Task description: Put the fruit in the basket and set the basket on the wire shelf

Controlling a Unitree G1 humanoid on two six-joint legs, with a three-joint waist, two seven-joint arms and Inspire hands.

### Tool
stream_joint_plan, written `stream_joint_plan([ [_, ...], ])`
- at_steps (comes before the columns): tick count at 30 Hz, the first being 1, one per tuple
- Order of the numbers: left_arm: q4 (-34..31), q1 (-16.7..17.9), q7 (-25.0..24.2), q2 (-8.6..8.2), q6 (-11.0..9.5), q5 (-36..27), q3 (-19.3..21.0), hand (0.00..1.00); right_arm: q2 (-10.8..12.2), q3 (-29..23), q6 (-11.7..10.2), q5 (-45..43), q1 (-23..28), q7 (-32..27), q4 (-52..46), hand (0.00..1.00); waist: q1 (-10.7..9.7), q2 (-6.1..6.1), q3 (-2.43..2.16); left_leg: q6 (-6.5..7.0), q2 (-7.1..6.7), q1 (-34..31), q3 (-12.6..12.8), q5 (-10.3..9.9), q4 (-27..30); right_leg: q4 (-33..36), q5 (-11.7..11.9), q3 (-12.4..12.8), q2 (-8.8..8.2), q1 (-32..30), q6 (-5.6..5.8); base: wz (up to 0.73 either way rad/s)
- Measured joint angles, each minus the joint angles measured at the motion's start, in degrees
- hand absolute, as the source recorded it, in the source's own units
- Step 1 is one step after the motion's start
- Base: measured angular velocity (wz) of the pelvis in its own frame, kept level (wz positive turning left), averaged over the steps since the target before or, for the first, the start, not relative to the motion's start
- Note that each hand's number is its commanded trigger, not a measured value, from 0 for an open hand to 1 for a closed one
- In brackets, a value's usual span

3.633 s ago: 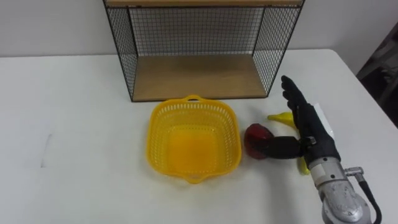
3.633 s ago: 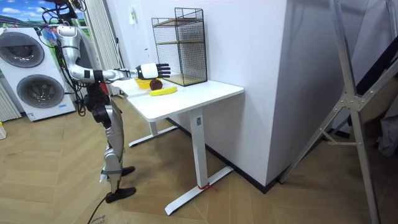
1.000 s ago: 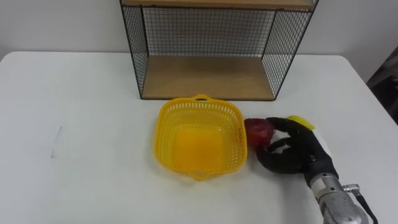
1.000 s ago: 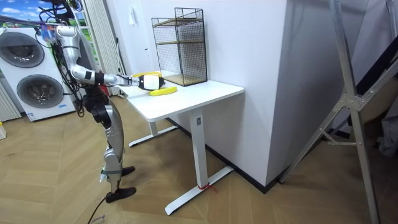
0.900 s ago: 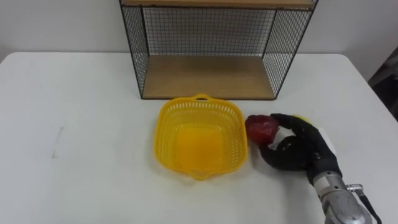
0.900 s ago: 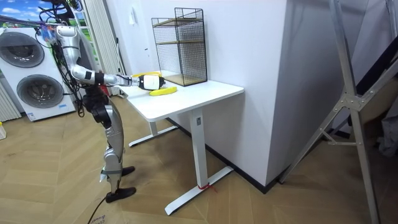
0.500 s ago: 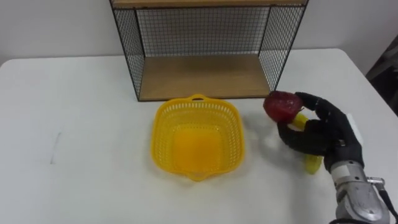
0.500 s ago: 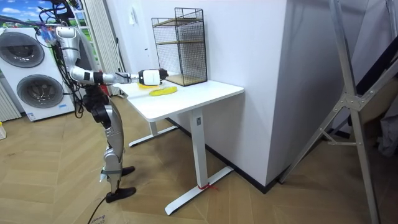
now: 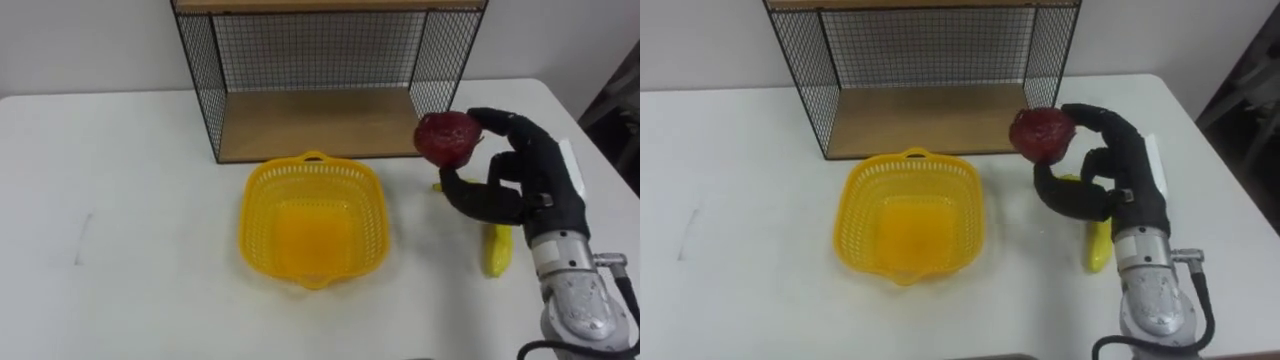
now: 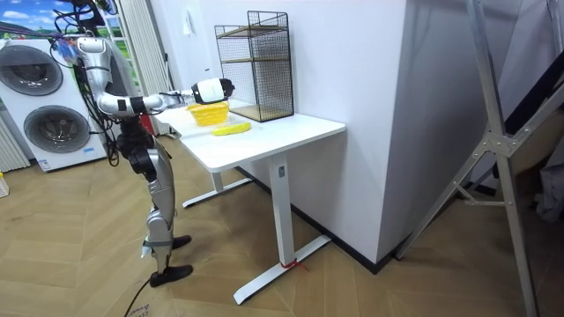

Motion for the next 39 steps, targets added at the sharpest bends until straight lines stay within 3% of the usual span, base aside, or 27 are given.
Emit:
stream_joint_plan([
  [5,0.0,0.0,0.3,0.22,-0.1,0.0,-0.2,0.0,0.0,4.5,0.1,-7.7,0.0,3.4,-0.4,1.0,0.8,-0.9,-0.06,-0.07,0.06,0.1,0.2,0.1,-0.4,0.0,0.1,0.2,0.09,0.0,-0.06,-0.03],
  [8,0.0,0.0,0.4,0.32,-0.1,0.0,-1.3,0.0,0.0,5.9,0.2,-7.9,0.0,5.7,-0.4,1.0,0.9,-1.51,-0.02,-0.07,-0.01,0.1,-0.1,0.1,-0.3,-0.1,0.1,0.2,0.09,0.2,-0.03,0.06],
  [17,-0.6,-2.3,-0.6,0.91,0.0,0.0,-3.3,0.0,0.0,9.3,0.7,-9.7,-1.5,11.6,-1.9,1.0,2.4,-1.63,0.13,-0.08,-0.01,-0.9,-1.0,0.0,0.1,-0.1,0.2,-0.5,0.14,-0.2,0.04,0.05],
  [19,-1.0,-2.4,-0.6,0.94,0.0,0.0,-3.4,0.0,0.0,10.1,0.7,-11.1,-1.7,12.5,-1.9,0.47,2.7,-1.58,0.15,-0.08,0.02,-1.1,-0.9,0.0,0.5,-0.1,0.2,-0.5,0.16,-0.5,-0.01,0.0],
  [21,-1.1,-2.3,-0.6,1.01,-0.1,-0.1,-3.8,0.0,-0.1,11.2,0.8,-11.9,-1.6,13.0,-1.9,0.0,2.9,-1.49,0.15,-0.08,0.02,-1.3,-0.9,0.0,0.6,-0.1,0.3,-0.5,0.16,-0.7,-0.04,0.0],
  [28,-1.1,-2.5,-0.6,1.02,-0.1,-0.1,-5.0,0.0,-0.1,13.4,1.6,-13.2,-0.7,15.1,-1.9,0.0,3.5,-0.68,0.16,-0.07,0.01,-2.0,-1.2,0.0,0.6,-0.1,0.4,-0.9,0.15,-0.9,-0.04,0.01],
  [39,-1.1,-2.0,-1.8,0.97,0.3,0.0,-5.0,0.0,0.1,13.3,2.0,-14.5,-0.4,16.0,-1.9,0.0,2.9,0.46,0.14,-0.07,0.01,-2.4,-1.6,0.0,1.5,-0.1,0.4,-1.3,0.16,-0.6,-0.04,0.01],
])
